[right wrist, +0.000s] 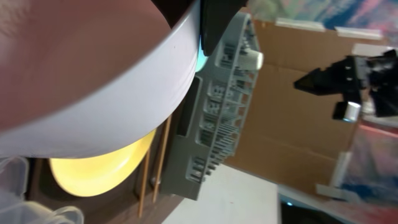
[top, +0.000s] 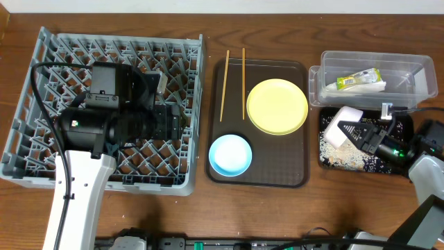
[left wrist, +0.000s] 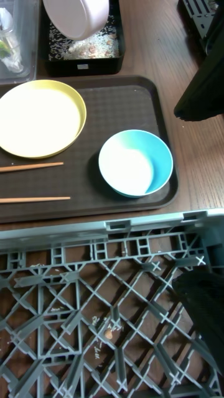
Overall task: Sort waste into correct bins and load items into the dishwasher
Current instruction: 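Tip the white bowl over the black tray to empty the rice, then set the empty white bowl back on the brown tray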
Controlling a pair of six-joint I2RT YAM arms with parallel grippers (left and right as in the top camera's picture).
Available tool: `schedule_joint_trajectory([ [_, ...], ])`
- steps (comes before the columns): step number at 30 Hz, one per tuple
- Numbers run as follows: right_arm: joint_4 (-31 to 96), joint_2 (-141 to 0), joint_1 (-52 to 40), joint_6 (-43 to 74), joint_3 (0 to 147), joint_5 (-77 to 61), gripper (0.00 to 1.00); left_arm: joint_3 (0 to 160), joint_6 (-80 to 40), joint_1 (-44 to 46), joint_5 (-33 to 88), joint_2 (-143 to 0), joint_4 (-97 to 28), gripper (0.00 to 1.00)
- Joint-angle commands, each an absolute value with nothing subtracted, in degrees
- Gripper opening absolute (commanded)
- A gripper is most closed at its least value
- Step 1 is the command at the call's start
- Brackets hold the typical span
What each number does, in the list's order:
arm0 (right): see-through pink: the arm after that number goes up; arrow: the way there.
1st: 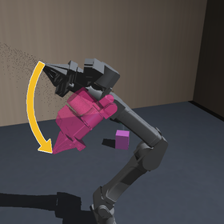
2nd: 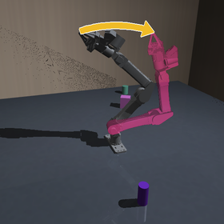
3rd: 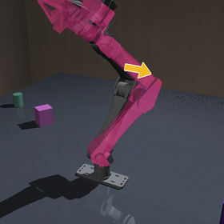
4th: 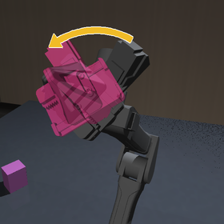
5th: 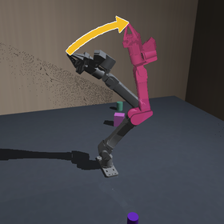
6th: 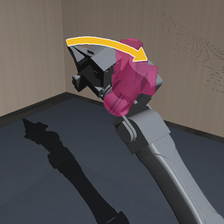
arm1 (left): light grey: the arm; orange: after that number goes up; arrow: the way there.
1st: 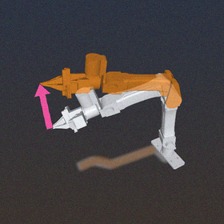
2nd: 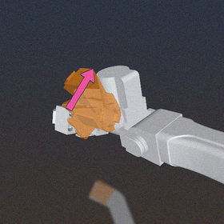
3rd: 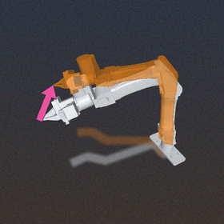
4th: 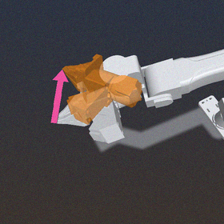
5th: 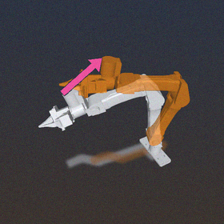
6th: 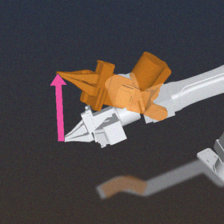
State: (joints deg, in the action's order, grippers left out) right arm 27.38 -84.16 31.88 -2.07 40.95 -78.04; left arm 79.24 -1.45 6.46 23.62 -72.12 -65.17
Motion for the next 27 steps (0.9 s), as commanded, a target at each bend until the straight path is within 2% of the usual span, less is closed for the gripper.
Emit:
schedule_joint_trajectory([
  [1, 27.99, -83.02, 31.18, 4.56, 40.95, -66.85, 0.01, 79.83, -1.08, 6.61, 23.31, -72.34, -65.3, 0.81],
  [3, 29.1, -82.91, 30.94, -2.11, 40.93, -81.06, 0.01, 79.83, -1.08, 6.61, 23.31, -72.34, -65.3, 0.81],
  [4, 28.86, -82.74, 30.63, -4.97, 40.95, -83.92, 0.01, 79.83, -1.08, 6.61, 23.31, -72.34, -65.43, 0.81],
  [5, 28.36, -82.52, 30.39, -4.16, 41.1, -79.79, 0.01, 79.83, -1.08, 6.61, 23.31, -72.34, -65.52, 0.81],
  [6, 27.97, -82.41, 30.35, -0.62, 41.12, -70.28, 0.01, 79.83, -1.08, 6.61, 23.31, -72.34, -65.52, 0.81],
  [7, 28.4, -82.41, 30.48, 5.23, 41.12, -66.81, 0.01, 79.83, -1.08, 6.61, 23.31, -72.34, -65.45, 0.81],
  [8, 28.97, -82.39, 30.57, 5.17, 41.12, -71.9, 0.01, 79.83, -1.06, 6.61, 23.31, -72.34, -65.32, 0.81],
  [10, 28.08, -82.06, 30.0, -5.32, 41.12, -88.66, 0.01, 79.83, -1.08, 6.61, 23.31, -72.34, -65.41, 0.81],
  [11, 26.89, -81.87, 29.74, -6.7, 41.19, -88.33, 0.01, 79.83, -1.08, 6.61, 23.31, -72.34, -65.47, 0.81],
  [13, 26.24, -81.62, 29.76, 2.9, 41.23, -76.44, 0.01, 79.83, -1.08, 6.61, 23.31, -72.34, -65.47, 0.81],
  [14, 26.5, -81.56, 29.82, 3.42, 41.23, -79.59, 0.01, 79.83, -1.08, 6.61, 23.31, -72.34, -65.47, 0.81],
  [16, 25.54, -81.1, 29.39, -4.84, 41.25, -87.37, 0.01, 79.83, -1.1, 6.61, 23.33, -72.34, -65.76, 0.81],
  [18, 24.67, -80.6, 29.28, 1.02, 41.25, -76.88, 0.01, 79.83, -1.08, 6.61, 23.31, -72.34, -65.87, 0.81],
  [19, 24.93, -80.47, 29.28, 3.44, 41.25, -77.95, 0.01, 79.83, -1.08, 6.61, 23.31, -72.34, -65.76, 0.81],
  [22, 23.62, -79.75, 28.38, -3.62, 41.25, -89.38, 0.01, 79.83, -1.08, 6.61, 23.31, -72.34, -65.76, 0.81],
  [25, 22.98, -78.98, 27.68, 4.93, 41.3, -79.42, 0.01, 79.85, -1.13, 6.61, 23.33, -72.27, -65.54, 0.81],
  [27, 23.05, -77.91, 26.26, 5.1, 41.34, -81.25, 0.01, 79.85, -1.13, 6.61, 23.33, -72.07, -65.49, 0.81],
])
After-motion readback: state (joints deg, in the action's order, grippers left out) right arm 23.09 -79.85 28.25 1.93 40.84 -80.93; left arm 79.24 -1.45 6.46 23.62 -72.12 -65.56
